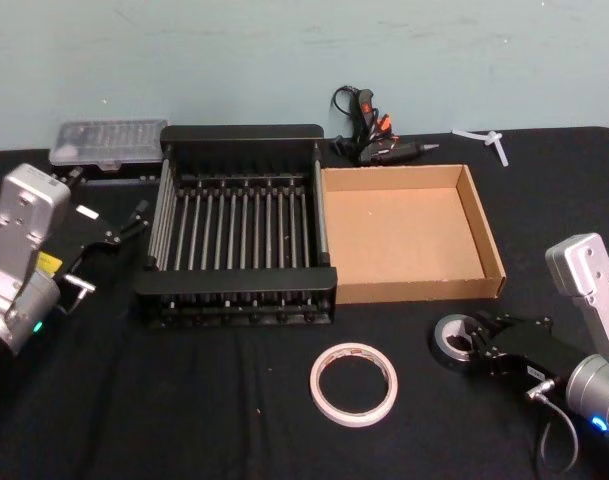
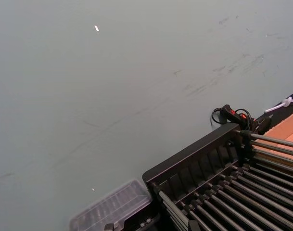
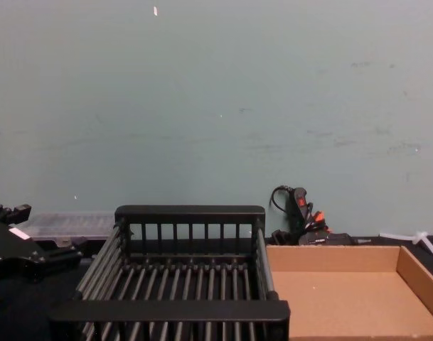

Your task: Pick up the white tape and place it into the black box , Pick up the silver tape and place it into the brown box.

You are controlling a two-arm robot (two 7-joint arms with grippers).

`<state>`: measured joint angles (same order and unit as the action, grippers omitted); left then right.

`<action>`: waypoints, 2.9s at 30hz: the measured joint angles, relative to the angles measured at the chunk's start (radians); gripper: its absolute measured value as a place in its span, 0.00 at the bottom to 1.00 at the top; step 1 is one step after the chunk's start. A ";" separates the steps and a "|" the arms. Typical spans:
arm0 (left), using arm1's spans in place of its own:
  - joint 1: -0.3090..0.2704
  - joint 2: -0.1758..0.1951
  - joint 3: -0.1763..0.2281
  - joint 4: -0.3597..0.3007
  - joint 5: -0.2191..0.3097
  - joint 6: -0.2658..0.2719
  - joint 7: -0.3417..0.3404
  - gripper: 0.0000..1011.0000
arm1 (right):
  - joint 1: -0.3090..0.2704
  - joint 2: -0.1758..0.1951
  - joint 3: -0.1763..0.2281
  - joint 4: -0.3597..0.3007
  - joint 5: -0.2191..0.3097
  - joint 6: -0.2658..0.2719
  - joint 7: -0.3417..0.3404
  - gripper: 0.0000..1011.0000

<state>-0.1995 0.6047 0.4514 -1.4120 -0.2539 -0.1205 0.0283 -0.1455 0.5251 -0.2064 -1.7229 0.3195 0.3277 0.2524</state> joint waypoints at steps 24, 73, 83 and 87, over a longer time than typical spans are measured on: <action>0.000 0.000 0.000 0.000 0.000 0.000 0.000 0.99 | -0.030 0.018 0.066 -0.097 0.066 -0.084 0.072 0.14; 0.000 0.000 0.000 0.000 0.000 0.000 0.000 0.99 | 0.470 -0.260 -0.083 0.402 -0.119 -0.041 -0.052 0.14; 0.000 0.000 0.000 0.000 0.000 0.000 0.000 0.99 | 0.471 -0.274 -0.077 0.419 -0.147 -0.038 -0.046 0.14; 0.000 0.000 0.000 0.000 0.000 0.000 0.000 0.99 | 0.471 -0.274 -0.077 0.419 -0.147 -0.038 -0.046 0.14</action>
<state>-0.1995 0.6047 0.4514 -1.4120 -0.2539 -0.1205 0.0283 0.3257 0.2510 -0.2832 -1.3037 0.1724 0.2895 0.2068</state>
